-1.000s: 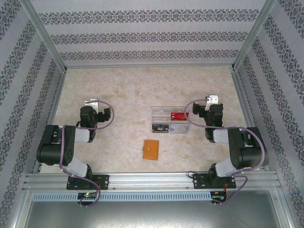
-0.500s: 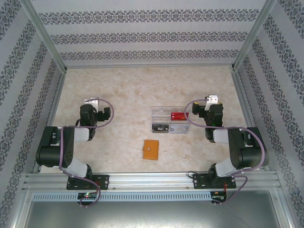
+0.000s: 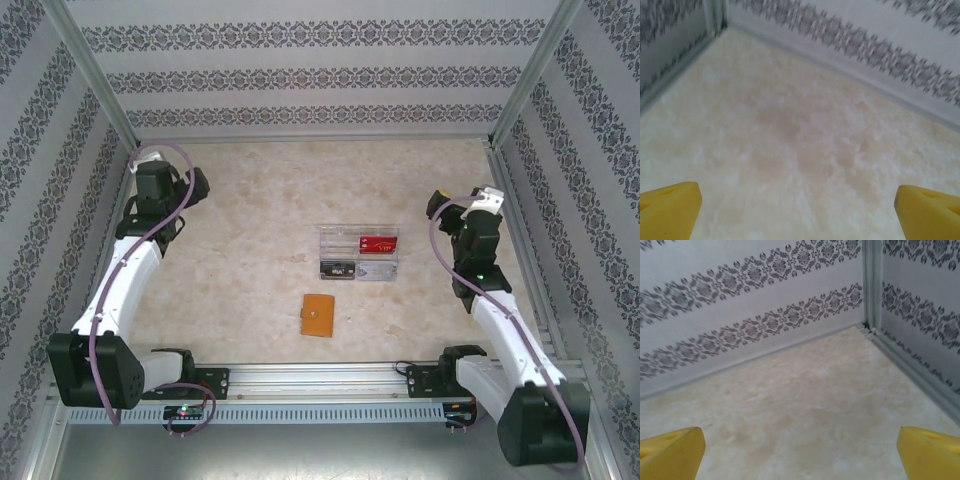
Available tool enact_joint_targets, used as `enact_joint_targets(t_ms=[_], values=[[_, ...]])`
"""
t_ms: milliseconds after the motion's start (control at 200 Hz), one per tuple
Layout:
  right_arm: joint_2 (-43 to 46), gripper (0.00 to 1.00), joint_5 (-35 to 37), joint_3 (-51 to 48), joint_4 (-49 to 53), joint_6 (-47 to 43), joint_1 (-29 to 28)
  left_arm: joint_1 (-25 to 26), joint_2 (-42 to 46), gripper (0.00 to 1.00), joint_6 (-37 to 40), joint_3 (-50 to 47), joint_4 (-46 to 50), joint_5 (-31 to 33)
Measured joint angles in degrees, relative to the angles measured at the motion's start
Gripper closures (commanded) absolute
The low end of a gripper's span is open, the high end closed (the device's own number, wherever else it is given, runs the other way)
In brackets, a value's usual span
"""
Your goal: Take the credit cards out of the card holder
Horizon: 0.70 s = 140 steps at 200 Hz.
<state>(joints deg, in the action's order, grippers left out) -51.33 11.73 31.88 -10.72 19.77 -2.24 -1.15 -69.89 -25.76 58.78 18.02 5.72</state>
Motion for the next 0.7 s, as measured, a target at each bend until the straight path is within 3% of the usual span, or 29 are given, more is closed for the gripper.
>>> enact_joint_targets(t_ms=[180,305,525,699], values=[[2.97,0.02,-4.83,5.62,16.17,5.81,-1.11,0.9,3.3,0.17,-6.05,-4.33,8.11,-4.72],[0.33,0.02,-7.67,12.98,25.92,6.75,-5.7,5.75,6.1,0.22,-9.29,-5.35,12.87,-6.12],[-0.59,0.02,-9.31,15.41,34.99,8.02,-15.76,24.87,8.87,0.29,-16.2,-5.9,18.88,-2.12],[1.92,0.02,-9.38,13.62,36.94,8.98,-23.61,41.48,2.75,0.31,-24.24,-6.03,21.22,2.43]])
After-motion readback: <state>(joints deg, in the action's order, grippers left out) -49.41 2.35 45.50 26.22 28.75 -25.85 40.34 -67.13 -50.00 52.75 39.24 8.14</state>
